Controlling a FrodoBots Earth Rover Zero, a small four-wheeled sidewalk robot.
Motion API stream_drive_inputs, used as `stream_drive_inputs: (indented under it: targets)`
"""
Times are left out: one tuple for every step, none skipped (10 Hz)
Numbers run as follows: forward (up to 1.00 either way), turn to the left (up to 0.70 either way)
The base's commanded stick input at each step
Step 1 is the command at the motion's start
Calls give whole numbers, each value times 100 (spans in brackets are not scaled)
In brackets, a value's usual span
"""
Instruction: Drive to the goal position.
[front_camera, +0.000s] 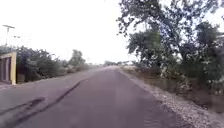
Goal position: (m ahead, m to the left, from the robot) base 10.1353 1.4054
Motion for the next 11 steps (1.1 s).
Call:
stream_drive_inputs:
  targets:
    - [100,0]
    - [100,0]
    - [100,0]
    - [100,0]
    - [100,0]
    - [100,0]
    - [100,0]
    - [100,0]
    - [100,0]
    - [100,0]
    - [100,0]
